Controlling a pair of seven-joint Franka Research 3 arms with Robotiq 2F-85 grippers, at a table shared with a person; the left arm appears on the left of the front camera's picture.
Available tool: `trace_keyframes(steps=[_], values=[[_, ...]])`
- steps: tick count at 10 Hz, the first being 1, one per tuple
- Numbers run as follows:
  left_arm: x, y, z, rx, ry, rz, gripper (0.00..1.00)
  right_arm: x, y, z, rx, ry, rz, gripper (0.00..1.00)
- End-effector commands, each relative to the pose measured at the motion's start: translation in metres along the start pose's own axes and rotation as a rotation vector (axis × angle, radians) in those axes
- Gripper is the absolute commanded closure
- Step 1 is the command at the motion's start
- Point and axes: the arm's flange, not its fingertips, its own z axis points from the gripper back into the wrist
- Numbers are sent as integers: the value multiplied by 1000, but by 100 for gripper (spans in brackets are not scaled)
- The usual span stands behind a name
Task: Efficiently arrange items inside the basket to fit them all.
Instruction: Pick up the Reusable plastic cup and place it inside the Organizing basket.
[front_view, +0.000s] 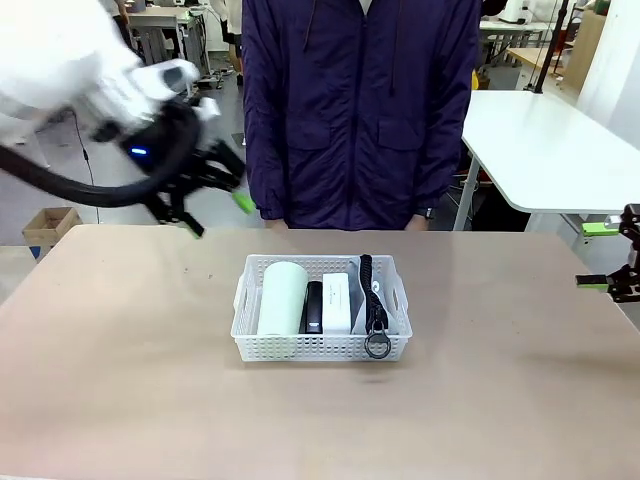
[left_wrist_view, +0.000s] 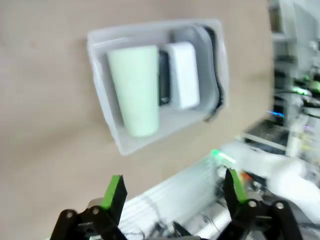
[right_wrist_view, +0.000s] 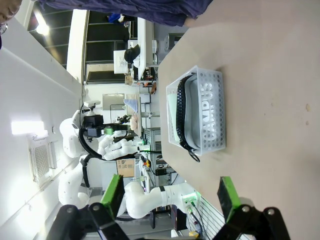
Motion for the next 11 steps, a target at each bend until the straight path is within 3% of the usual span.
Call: trace_keyframes(steps=[1,3,5,6,7,8,11], values=[[-16,88,37,-373,10,42,0,0,4,1,14,-3,3,0],[-50,162,60,-641,-181,95,0,0,4,1,14,-3,3,0],[-77,229,74,-749,-439,41,0,0,4,1,14,-3,3,0],[-86,243,75,-771,-417,-153,0,0,4,1,14,-3,3,0],[-81,243,72,-721,-392,-105,0,0,4,1,14,-3,3,0],[-92,240,85,-751,-420,41,0,0,4,1,14,-3,3,0],[-92,240,85,-751,-420,41,0,0,4,1,14,-3,3,0]])
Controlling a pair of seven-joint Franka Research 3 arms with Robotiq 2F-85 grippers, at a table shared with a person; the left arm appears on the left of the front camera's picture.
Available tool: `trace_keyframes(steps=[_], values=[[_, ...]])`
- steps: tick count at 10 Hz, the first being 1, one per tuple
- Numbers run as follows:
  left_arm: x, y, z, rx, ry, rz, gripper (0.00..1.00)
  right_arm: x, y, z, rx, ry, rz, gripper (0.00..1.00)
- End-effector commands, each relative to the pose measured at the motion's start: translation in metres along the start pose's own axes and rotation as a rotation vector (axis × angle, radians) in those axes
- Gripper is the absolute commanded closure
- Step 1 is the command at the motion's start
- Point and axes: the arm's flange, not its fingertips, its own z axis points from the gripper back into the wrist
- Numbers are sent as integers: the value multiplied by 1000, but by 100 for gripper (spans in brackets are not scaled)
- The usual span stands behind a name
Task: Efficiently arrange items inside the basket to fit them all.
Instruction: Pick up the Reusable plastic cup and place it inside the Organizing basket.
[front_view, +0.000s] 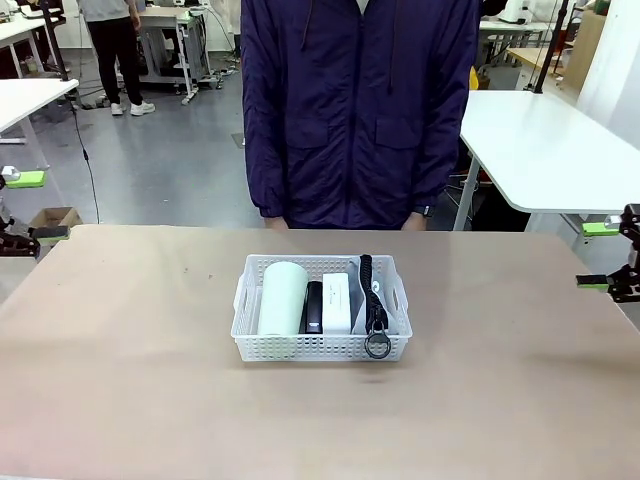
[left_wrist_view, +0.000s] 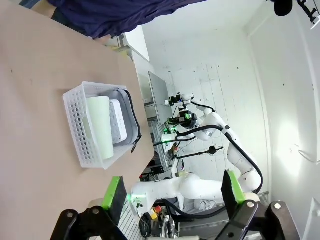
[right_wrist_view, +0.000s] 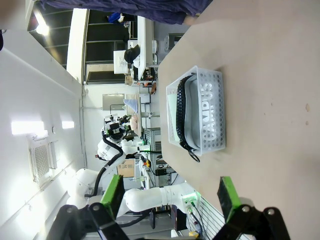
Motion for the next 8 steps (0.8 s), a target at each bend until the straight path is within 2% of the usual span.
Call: trace_keyframes(steps=[1,8], values=[[1,-7,0,1,-17,13,0,0,4,1,14,-3,3,0],[1,-7,0,1,-17,13,0,0,4,1,14,-3,3,0]])
